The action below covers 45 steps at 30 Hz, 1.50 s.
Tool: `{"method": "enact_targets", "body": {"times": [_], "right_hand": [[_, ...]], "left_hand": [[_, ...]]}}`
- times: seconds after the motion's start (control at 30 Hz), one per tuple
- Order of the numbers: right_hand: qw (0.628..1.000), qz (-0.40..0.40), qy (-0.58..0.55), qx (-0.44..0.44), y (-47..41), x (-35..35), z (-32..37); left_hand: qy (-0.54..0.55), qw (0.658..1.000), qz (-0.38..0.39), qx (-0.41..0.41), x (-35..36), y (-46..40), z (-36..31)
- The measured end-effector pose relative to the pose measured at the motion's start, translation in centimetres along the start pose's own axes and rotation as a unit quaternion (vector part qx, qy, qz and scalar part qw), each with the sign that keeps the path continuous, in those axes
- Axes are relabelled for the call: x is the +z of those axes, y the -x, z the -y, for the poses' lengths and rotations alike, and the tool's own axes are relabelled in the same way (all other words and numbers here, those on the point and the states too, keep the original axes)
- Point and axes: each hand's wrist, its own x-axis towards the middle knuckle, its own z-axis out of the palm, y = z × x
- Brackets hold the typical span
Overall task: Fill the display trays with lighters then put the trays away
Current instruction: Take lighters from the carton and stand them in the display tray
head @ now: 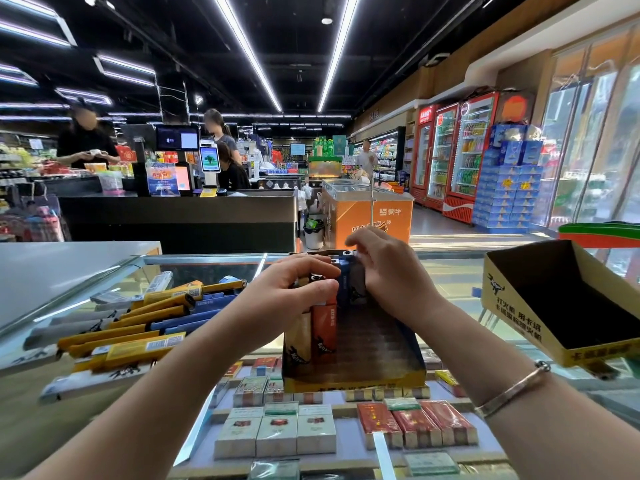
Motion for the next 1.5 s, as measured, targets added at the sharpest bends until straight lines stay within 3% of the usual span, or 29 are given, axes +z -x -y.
{"method": "enact_targets", "body": {"times": [0.33, 0.47, 0.6, 0.7, 0.9, 1.03, 1.13, 1.23, 1.37, 1.5], "right_hand": [[0.998, 0.031, 0.057, 0.019, -0.1, 0.1, -0.4], [0.988, 0.020, 0.153, 0.016, 0.1, 0.5, -0.9], [0.990, 0.054, 0.007, 0.130, 0.8, 0.8, -1.9], [0.973, 0.087, -0.121, 0.177, 0.9, 1.1, -2.2], [0.962, 0.110, -0.149, 0.201, 0.7, 1.9, -1.4], [0.961, 0.097, -0.142, 0.215, 0.9, 2.1, -0.3], [0.960, 0.099, -0.139, 0.221, 1.0, 2.0, 0.1], [0.959, 0.103, -0.140, 0.222, 1.1, 1.8, 0.3], [0.961, 0.104, -0.134, 0.220, 1.2, 1.7, 0.4], [0.961, 0.107, -0.134, 0.218, 1.2, 1.7, 0.5]], "left_hand": [[-0.025, 1.000, -0.002, 0.003, 0.0, -0.1, 0.0], [-0.034, 0.999, -0.004, 0.004, -0.1, -0.2, 0.1], [-0.036, 0.999, -0.015, 0.023, -0.2, 0.1, -0.2], [-0.094, 0.991, -0.074, 0.052, -1.1, 0.1, -0.1], [-0.297, 0.934, -0.177, 0.092, -2.9, 0.1, -0.6], [-0.381, 0.914, -0.135, 0.047, -4.3, 1.5, -1.2], [-0.423, 0.899, -0.086, -0.073, -5.4, 3.1, -1.0], [-0.486, 0.856, -0.036, -0.173, -5.9, 4.5, -0.2], [-0.570, 0.808, -0.027, -0.150, -5.5, 4.9, 1.1], [-0.590, 0.794, -0.014, -0.147, -5.4, 4.2, 1.8]]}}
